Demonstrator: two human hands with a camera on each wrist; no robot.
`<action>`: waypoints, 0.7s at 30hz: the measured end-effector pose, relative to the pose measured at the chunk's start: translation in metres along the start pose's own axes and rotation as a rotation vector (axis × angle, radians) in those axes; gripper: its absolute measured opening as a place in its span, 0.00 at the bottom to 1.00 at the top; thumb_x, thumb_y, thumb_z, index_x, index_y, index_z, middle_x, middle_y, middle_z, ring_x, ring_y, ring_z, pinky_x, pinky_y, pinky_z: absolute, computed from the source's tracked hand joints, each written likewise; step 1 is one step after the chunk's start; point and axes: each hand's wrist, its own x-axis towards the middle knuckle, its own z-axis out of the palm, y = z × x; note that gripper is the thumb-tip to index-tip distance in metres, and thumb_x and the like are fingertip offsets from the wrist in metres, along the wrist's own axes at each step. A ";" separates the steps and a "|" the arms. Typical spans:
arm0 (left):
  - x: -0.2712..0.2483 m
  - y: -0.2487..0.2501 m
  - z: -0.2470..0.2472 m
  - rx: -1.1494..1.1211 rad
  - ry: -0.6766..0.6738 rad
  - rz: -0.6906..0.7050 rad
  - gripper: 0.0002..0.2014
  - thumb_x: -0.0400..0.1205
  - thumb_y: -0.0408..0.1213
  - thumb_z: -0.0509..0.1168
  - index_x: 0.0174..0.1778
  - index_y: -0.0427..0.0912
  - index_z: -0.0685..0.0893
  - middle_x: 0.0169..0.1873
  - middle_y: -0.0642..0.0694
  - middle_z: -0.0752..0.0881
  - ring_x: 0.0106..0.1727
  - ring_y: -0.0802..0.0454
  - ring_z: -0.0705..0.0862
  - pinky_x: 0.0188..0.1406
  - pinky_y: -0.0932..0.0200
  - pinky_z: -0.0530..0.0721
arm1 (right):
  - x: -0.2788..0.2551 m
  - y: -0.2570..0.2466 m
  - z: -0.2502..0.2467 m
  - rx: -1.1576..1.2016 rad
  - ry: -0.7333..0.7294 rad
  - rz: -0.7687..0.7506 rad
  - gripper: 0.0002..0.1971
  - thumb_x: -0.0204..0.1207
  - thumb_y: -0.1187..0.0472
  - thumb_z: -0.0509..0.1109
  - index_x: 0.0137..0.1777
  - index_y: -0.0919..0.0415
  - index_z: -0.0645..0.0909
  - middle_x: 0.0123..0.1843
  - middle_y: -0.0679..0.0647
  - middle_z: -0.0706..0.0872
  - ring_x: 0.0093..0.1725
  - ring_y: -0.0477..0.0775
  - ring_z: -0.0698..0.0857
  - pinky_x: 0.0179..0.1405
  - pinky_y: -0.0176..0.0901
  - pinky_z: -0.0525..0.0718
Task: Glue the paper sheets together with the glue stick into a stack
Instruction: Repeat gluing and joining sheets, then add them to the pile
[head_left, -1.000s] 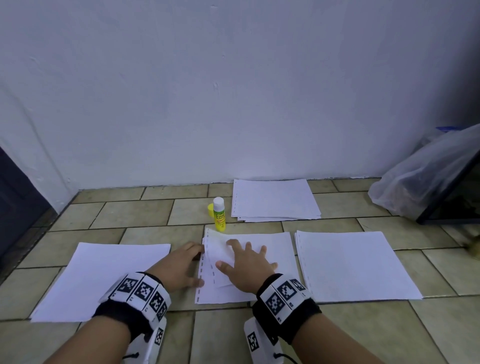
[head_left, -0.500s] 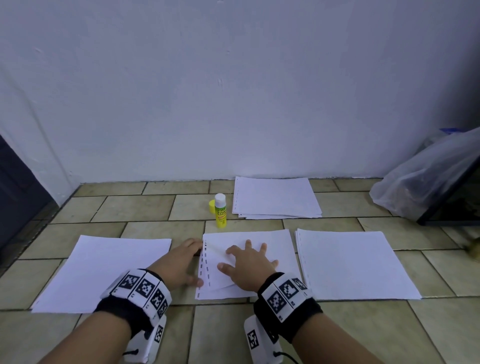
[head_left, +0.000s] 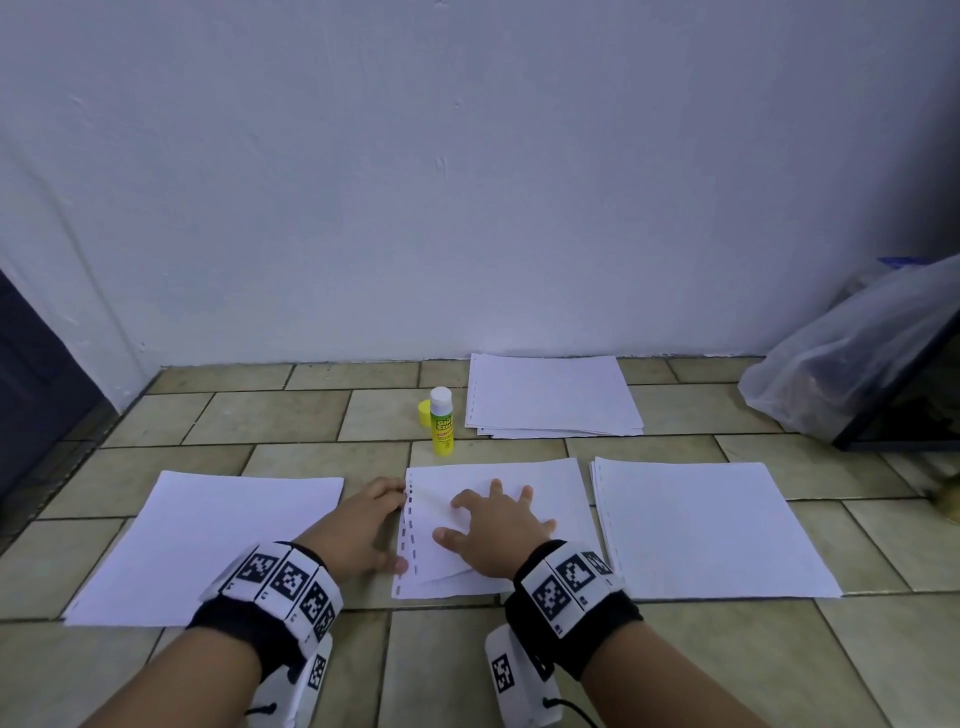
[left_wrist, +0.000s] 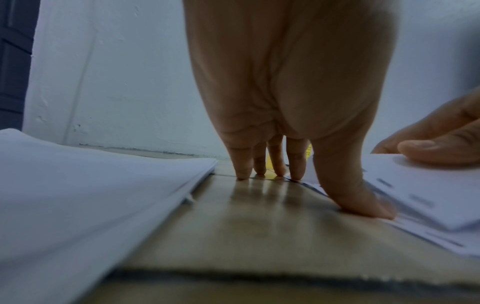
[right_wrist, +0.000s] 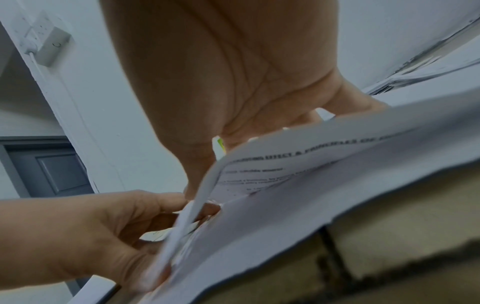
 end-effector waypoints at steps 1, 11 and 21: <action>0.000 0.000 0.000 -0.005 0.009 -0.005 0.39 0.74 0.35 0.75 0.79 0.47 0.64 0.78 0.55 0.58 0.76 0.56 0.66 0.72 0.66 0.66 | 0.000 0.000 0.000 0.000 -0.001 -0.001 0.30 0.78 0.33 0.58 0.78 0.42 0.63 0.85 0.54 0.52 0.83 0.71 0.44 0.73 0.81 0.52; -0.004 0.000 -0.010 -0.031 -0.044 -0.028 0.35 0.75 0.30 0.73 0.75 0.47 0.66 0.73 0.54 0.61 0.75 0.55 0.66 0.73 0.67 0.66 | 0.001 -0.001 -0.005 0.002 -0.026 0.007 0.25 0.81 0.38 0.57 0.77 0.41 0.64 0.83 0.53 0.56 0.83 0.69 0.46 0.73 0.82 0.55; -0.005 0.008 -0.009 0.019 -0.027 -0.036 0.36 0.75 0.48 0.75 0.76 0.47 0.66 0.76 0.55 0.58 0.74 0.56 0.67 0.72 0.63 0.68 | -0.002 -0.006 -0.003 -0.102 -0.052 0.011 0.33 0.76 0.49 0.71 0.78 0.43 0.58 0.82 0.58 0.53 0.81 0.74 0.47 0.69 0.81 0.62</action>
